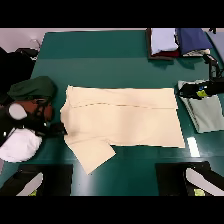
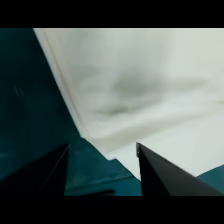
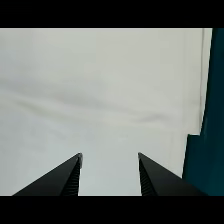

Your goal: Fold the shirts.

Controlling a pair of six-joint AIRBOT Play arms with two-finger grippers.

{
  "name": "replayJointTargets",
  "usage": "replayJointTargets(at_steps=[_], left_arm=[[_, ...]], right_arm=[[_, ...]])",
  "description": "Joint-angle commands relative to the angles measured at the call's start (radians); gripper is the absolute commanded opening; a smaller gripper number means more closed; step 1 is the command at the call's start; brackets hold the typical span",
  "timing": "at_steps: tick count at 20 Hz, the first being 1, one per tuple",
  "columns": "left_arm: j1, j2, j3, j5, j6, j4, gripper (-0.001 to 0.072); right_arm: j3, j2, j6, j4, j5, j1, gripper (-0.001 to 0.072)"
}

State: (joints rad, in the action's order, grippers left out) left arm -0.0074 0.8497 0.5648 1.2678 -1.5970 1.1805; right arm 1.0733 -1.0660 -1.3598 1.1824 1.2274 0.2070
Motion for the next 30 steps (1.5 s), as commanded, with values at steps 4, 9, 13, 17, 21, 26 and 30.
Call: replayJointTargets(at_steps=[4, 9, 13, 17, 21, 26, 30], left_arm=[[0.000, -0.098, -0.217, -0.068, -0.026, -0.119, 0.0479], [0.000, -0.098, -0.268, -0.201, 0.019, -0.258, 0.0479], [0.000, -0.098, -0.290, -0.184, 0.097, -0.340, 0.0193], [0.000, -0.098, -0.225, -0.119, 0.137, -0.322, 0.0022], [0.000, -0.098, -0.124, -0.087, 0.145, -0.241, 0.0021], [0.000, -0.098, -0.111, -0.091, 0.160, -0.243, 0.0022], [0.000, -0.098, -0.111, -0.100, 0.166, -0.243, 0.0022]], right_arm=[[-0.026, 0.040, 0.000, -0.013, -0.031, -0.037, 0.0412], [-0.026, 0.040, 0.000, -0.013, -0.029, -0.037, 0.0412], [-0.026, 0.040, 0.000, -0.012, -0.026, -0.034, 0.0411], [-0.037, 0.040, 0.019, 0.011, 0.100, 0.067, 0.0412], [-0.205, 0.040, 0.029, 0.156, 0.252, 0.277, 0.0425], [-0.474, 0.040, 0.061, 0.145, 0.234, 0.485, 0.0510], [-0.591, 0.039, 0.071, 0.091, 0.167, 0.422, 0.0496]])
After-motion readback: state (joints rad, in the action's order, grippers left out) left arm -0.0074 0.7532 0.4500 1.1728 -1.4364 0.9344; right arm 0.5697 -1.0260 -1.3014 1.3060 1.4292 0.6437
